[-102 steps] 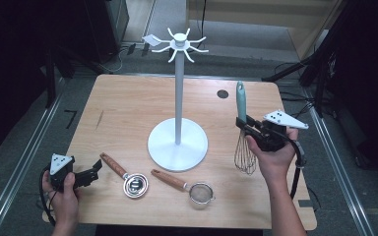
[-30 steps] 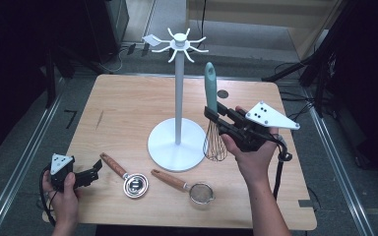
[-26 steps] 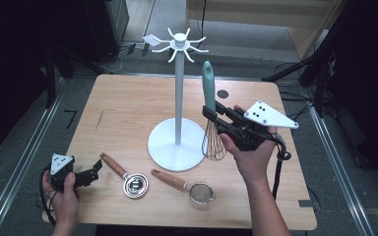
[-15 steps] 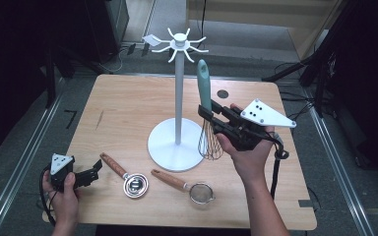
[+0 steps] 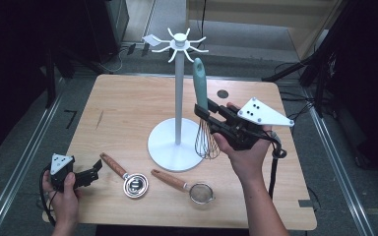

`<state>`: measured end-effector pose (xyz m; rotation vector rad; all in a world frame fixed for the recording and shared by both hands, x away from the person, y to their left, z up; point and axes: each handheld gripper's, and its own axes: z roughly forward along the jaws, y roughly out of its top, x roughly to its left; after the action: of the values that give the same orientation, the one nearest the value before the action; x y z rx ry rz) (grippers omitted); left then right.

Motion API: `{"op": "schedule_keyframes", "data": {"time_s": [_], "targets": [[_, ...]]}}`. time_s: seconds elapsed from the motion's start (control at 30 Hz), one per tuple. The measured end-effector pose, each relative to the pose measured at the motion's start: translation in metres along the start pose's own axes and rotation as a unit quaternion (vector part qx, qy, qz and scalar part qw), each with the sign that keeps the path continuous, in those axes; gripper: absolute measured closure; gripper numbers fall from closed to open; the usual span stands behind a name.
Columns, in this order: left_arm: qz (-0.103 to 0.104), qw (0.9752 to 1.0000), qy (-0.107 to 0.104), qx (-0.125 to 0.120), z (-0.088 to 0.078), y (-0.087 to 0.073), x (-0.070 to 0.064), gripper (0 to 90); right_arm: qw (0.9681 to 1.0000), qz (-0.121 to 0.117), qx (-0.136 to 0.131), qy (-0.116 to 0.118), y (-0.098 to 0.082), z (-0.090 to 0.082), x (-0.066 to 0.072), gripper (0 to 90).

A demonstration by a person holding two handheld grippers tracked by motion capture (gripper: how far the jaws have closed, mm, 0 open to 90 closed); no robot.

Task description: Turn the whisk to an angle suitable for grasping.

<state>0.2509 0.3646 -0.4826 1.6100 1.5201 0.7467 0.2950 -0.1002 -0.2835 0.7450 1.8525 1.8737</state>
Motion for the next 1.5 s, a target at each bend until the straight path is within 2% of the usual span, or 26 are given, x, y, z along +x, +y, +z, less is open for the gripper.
{"op": "schedule_keyframes", "data": {"time_s": [1.13,1.5], "targets": [[0.0,1.0,0.0,0.0,0.0,0.0,0.0,0.0,0.9999,0.001,0.009,-0.006,0.0,0.02,-0.003,71.0],[-0.001,1.0,0.0,0.0,0.0,0.0,0.0,0.0,1.0,0.002,0.004,0.002,-0.003,0.023,-0.006,70.6]]}}
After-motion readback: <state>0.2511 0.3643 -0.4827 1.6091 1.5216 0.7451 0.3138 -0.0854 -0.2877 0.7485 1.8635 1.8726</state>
